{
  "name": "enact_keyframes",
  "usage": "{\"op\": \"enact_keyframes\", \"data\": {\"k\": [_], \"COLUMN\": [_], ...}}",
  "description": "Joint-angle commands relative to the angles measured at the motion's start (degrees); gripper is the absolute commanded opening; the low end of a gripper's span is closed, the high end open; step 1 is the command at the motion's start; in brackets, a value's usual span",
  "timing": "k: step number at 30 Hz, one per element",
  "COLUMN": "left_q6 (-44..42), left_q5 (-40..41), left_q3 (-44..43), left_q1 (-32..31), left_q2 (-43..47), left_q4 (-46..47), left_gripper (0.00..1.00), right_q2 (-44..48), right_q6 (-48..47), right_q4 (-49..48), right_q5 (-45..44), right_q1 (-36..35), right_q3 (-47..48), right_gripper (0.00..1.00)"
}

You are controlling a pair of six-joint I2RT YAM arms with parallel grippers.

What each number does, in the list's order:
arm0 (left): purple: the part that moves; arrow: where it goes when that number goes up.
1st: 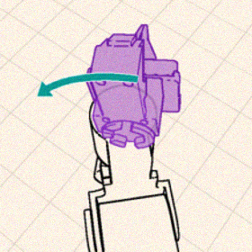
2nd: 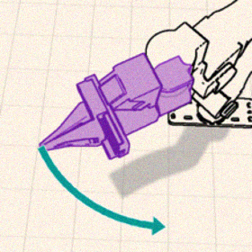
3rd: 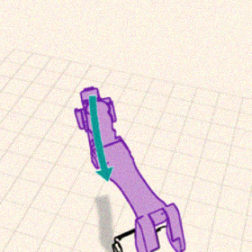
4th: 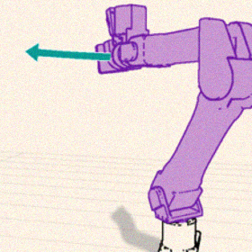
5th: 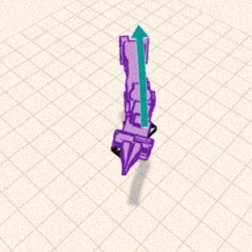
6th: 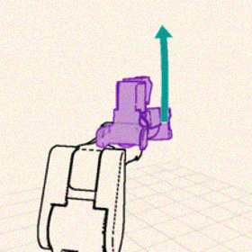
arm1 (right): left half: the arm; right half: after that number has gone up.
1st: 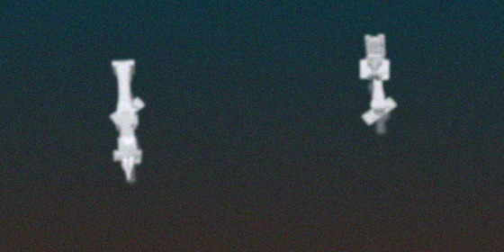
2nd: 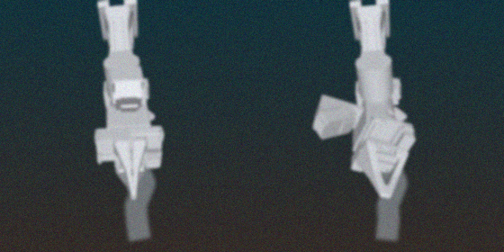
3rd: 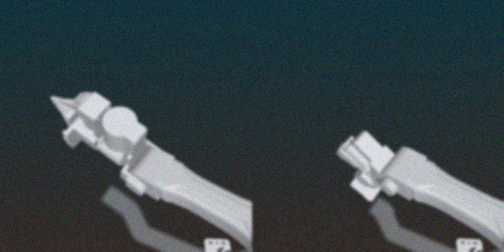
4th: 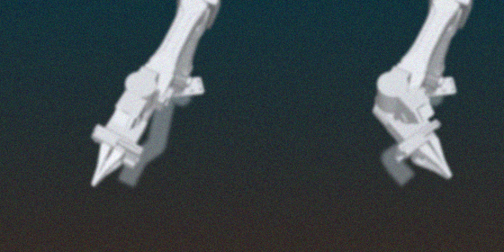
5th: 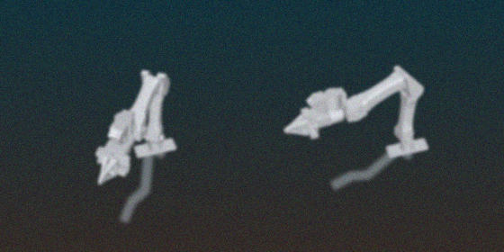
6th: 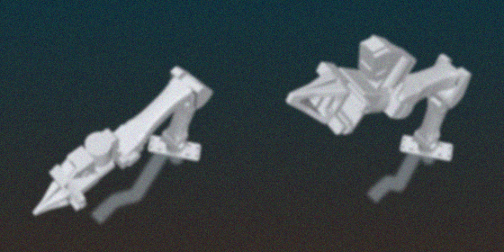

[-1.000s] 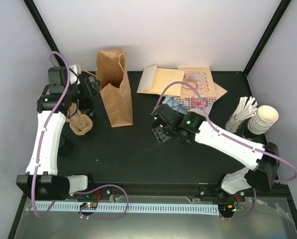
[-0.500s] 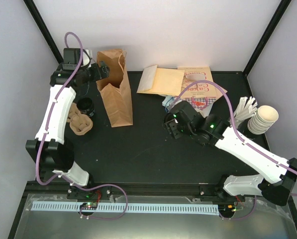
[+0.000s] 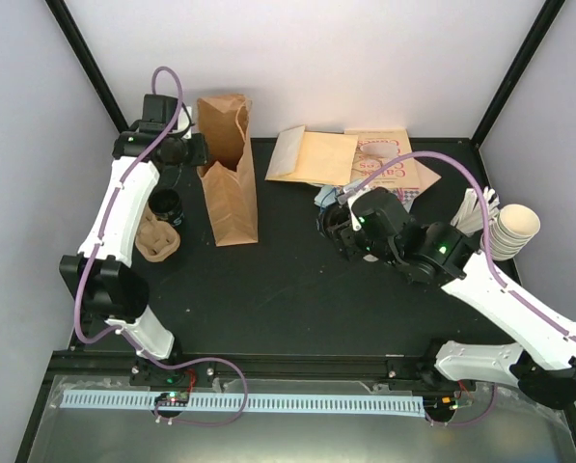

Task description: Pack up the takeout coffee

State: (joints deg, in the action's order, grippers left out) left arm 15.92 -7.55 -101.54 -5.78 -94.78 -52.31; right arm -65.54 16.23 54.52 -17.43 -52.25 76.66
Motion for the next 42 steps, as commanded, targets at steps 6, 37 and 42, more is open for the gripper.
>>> {"op": "enact_keyframes", "data": {"k": [6,37,42], "left_q6": [-12.9,-30.0,-29.1], "left_q5": [5.0,23.5,21.8], "left_q3": [-8.6,26.2,27.8], "left_q1": [-6.6,-40.9,-42.6], "left_q2": [-0.4,33.8,35.1], "left_q4": [-7.1,9.3,9.0], "left_gripper": [0.02,0.02,0.01], "right_q2": [4.1,8.8,9.0], "right_q6": [-4.5,-20.0,-18.4], "right_q4": [-0.8,-8.0,-8.9], "right_q5": [-1.8,16.8,12.5], "right_q1": [0.3,-8.4,-14.2], "right_q3": [7.1,-3.8,-10.5], "right_gripper": [0.65,0.54,0.54]}}
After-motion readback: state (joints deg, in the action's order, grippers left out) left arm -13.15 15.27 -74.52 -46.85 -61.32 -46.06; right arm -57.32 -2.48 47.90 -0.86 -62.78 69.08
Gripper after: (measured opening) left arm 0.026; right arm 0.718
